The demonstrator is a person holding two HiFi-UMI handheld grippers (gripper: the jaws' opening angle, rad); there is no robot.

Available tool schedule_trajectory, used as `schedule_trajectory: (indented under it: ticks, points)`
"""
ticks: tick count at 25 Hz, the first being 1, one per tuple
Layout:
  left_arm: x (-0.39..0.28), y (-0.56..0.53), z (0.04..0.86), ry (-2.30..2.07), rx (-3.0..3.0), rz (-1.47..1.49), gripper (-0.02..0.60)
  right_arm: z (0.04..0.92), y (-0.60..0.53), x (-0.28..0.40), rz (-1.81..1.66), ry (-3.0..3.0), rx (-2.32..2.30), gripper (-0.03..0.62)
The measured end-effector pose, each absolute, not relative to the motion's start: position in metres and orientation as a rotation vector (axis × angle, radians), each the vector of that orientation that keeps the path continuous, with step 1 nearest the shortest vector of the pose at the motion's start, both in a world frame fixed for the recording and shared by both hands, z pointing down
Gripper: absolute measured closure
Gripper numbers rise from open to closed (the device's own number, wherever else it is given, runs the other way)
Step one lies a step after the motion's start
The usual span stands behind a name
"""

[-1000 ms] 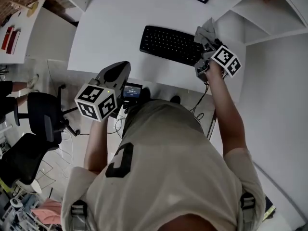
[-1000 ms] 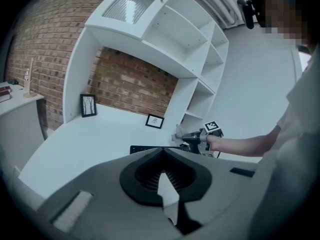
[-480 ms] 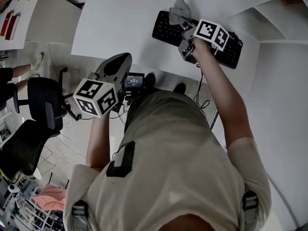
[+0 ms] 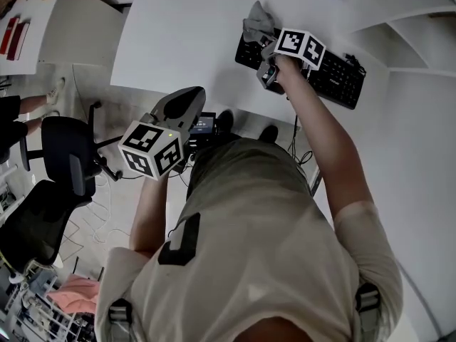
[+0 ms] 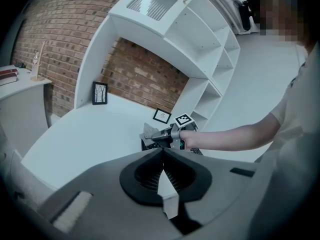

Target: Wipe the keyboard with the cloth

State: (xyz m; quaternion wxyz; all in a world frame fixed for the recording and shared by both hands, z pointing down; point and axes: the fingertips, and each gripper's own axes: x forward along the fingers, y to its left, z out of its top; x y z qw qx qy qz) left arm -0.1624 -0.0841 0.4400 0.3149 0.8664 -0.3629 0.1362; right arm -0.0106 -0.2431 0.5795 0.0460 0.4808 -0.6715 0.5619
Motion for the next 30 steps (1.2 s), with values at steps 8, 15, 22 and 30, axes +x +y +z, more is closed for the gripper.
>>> schedule_trajectory:
  ticks: [8,15,22,30]
  points:
    - [-0.162,-0.083,0.454,-0.896,2.259,0.372,0.577,0.595,-0.248,-0.018,1.665,-1.974,1.469,0.579]
    - [-0.151,-0.086,0.453,-0.876,2.265,0.386,0.577,0.605,-0.250,-0.008,1.689,-1.933,1.478,0.579]
    - [-0.149,-0.085,0.453,-0.885,2.266,0.410,0.577,0.605,-0.248,0.000,1.658,-1.923,1.473,0.579]
    - [-0.125,-0.084,0.452,-0.838,2.298,0.422,0.577,0.607,-0.238,0.037,1.644,-1.875,1.537,0.579]
